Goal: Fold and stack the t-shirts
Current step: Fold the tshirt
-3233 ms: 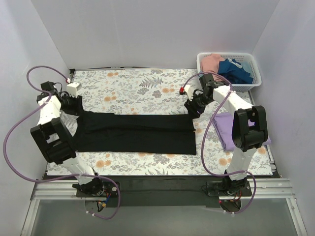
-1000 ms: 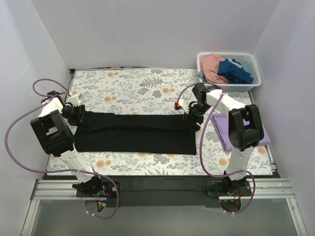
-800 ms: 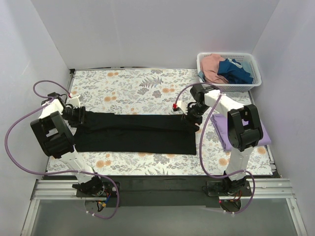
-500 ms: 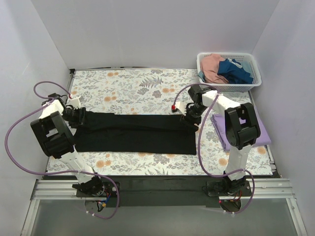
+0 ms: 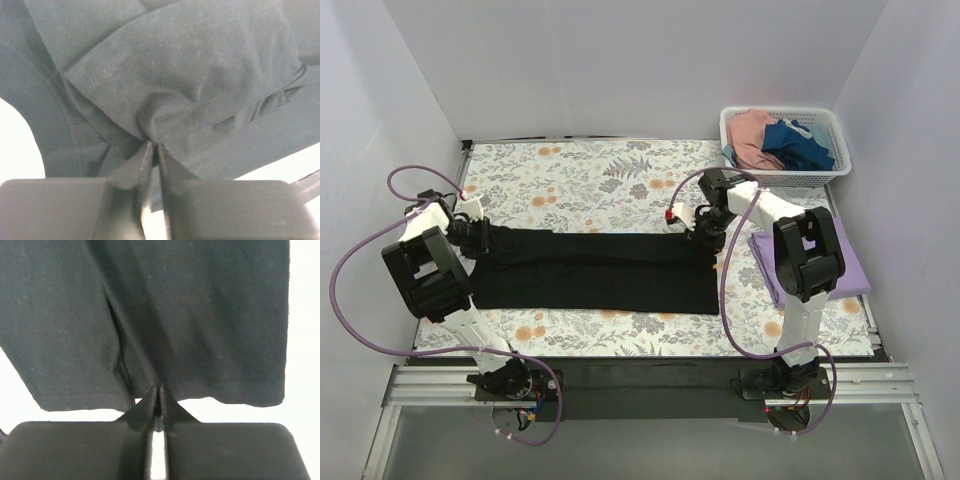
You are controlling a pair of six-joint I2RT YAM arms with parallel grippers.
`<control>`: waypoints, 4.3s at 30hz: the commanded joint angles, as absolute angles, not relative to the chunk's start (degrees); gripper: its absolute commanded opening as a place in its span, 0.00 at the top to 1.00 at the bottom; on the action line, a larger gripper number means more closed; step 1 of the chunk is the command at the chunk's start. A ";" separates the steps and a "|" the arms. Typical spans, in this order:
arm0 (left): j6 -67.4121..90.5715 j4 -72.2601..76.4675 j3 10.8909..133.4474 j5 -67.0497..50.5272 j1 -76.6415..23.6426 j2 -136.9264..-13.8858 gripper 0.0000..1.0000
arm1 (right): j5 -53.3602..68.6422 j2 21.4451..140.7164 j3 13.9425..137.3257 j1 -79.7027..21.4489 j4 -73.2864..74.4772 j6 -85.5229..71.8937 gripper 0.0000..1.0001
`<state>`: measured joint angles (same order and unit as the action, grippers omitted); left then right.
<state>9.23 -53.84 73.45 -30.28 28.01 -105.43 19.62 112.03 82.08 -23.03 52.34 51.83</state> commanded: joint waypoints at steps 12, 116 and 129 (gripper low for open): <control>10.37 -55.63 79.98 -37.96 28.04 -103.10 1.00 | 17.49 113.29 90.77 -23.12 52.30 51.15 0.99; 8.79 -48.96 79.28 -40.34 26.55 -103.79 0.57 | 21.97 114.34 92.11 -25.49 51.42 49.48 0.55; 12.30 -39.64 72.07 -28.22 20.30 -103.63 0.61 | 21.27 117.42 88.60 -25.84 51.50 49.92 0.56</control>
